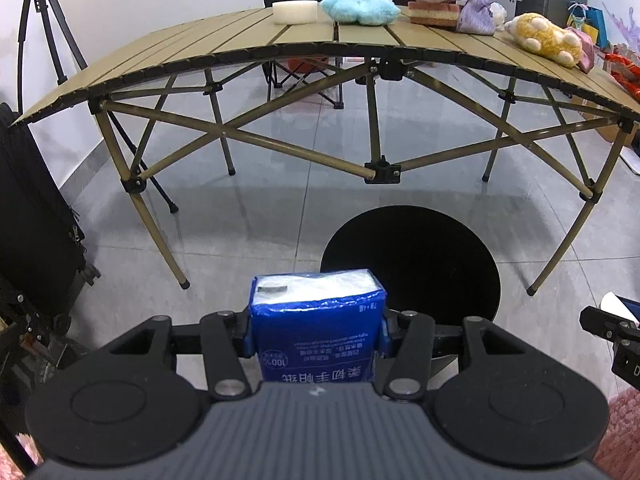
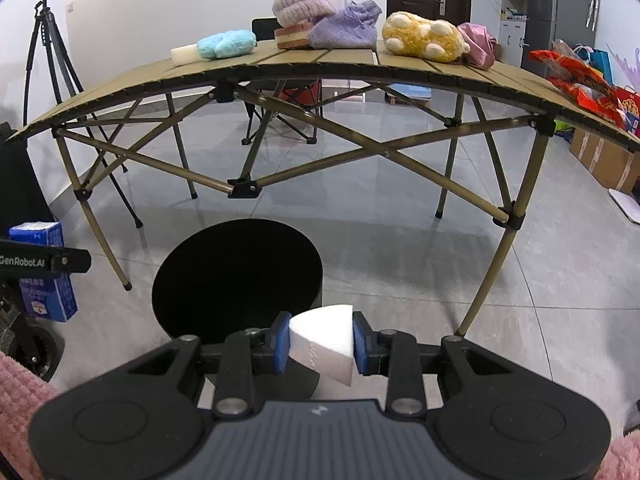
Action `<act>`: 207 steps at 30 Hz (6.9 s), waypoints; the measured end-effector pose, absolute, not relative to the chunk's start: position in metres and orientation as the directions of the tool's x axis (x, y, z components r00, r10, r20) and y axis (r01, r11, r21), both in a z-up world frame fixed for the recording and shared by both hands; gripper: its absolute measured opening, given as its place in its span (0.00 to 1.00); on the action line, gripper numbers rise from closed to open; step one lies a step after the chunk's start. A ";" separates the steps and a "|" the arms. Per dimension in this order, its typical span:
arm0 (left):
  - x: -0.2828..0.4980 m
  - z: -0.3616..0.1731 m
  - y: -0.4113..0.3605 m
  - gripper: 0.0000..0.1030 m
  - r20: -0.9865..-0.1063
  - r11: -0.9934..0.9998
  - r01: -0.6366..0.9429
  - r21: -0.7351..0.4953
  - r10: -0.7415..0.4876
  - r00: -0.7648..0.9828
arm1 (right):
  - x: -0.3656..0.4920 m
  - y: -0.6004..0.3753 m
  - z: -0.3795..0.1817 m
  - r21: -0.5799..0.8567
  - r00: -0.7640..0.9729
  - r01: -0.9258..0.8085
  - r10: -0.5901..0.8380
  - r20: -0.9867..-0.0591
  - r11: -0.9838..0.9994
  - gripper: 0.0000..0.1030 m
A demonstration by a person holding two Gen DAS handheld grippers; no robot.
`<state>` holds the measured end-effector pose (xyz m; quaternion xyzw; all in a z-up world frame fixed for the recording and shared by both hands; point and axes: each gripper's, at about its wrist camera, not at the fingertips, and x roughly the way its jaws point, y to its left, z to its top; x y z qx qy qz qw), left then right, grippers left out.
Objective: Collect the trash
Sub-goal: 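Carry the tissue pack and foam wedge back over the black bin, then open left tool to drop tissue pack while right tool drops foam wedge into bin, then move both open tools back toward the table, then grasp the light-blue plush with right tool while left tool grasps white foam cylinder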
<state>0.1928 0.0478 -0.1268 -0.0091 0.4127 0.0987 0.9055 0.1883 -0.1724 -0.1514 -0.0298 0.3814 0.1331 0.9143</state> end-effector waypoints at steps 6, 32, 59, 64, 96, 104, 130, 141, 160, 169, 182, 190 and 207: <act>0.202 -0.130 0.043 0.51 -0.764 0.981 -0.183 0.064 0.166 0.624 | 0.196 -0.176 -0.158 0.047 0.662 -0.252 0.208 -0.720 0.967 0.29; 0.265 -0.142 0.007 0.51 -0.825 0.987 -0.159 0.011 0.099 0.556 | 0.216 -0.230 -0.187 0.053 0.635 -0.097 0.102 -0.766 0.994 0.29; 0.336 -0.171 -0.016 0.64 -0.889 0.979 -0.202 -0.007 0.087 0.450 | 0.240 -0.267 -0.202 0.081 0.620 0.022 0.050 -0.783 0.996 0.29; 0.332 -0.167 -0.013 1.00 -0.882 0.975 -0.223 -0.019 0.089 0.463 | 0.242 -0.266 -0.204 0.084 0.612 0.021 0.053 -0.789 0.996 0.30; 0.283 -0.142 0.089 1.00 -0.816 0.911 -0.409 0.053 0.276 0.508 | 0.295 -0.114 -0.162 0.081 0.588 -0.283 0.240 -0.773 0.956 0.30; 0.271 -0.143 0.122 1.00 -0.815 0.881 -0.470 0.063 0.317 0.484 | 0.325 -0.066 -0.172 0.101 0.527 -0.330 0.272 -0.805 0.939 0.31; 0.258 -0.134 0.143 1.00 -0.800 0.857 -0.514 0.022 0.324 0.506 | 0.337 -0.050 -0.183 0.145 0.460 -0.338 0.298 -0.836 0.930 1.00; 0.250 -0.067 0.142 1.00 -0.668 0.860 -0.508 -0.051 0.349 0.657 | 0.313 -0.071 -0.101 0.179 0.638 -0.409 0.421 -0.645 0.895 1.00; 0.345 -0.014 0.171 1.00 -0.566 0.834 -0.548 -0.067 0.421 0.709 | 0.419 -0.033 -0.035 0.148 0.825 -0.405 0.431 -0.365 0.902 1.00; 0.392 -0.004 0.187 1.00 -0.541 0.845 -0.531 -0.063 0.418 0.730 | 0.475 0.002 -0.044 0.155 0.797 -0.388 0.415 -0.439 0.908 0.99; 0.436 -0.004 0.192 1.00 -0.531 0.865 -0.500 -0.036 0.407 0.743 | 0.502 0.033 -0.054 0.090 0.757 -0.370 0.357 -0.547 0.925 0.71; 0.449 -0.001 0.185 1.00 -0.543 0.878 -0.474 -0.070 0.365 0.756 | 0.496 0.018 -0.051 0.153 0.777 -0.371 0.396 -0.489 0.916 0.66; 0.493 -0.020 0.130 1.00 -0.589 0.924 -0.378 -0.053 0.277 0.759 | 0.459 -0.086 0.012 0.225 0.933 -0.222 0.274 -0.235 0.949 0.63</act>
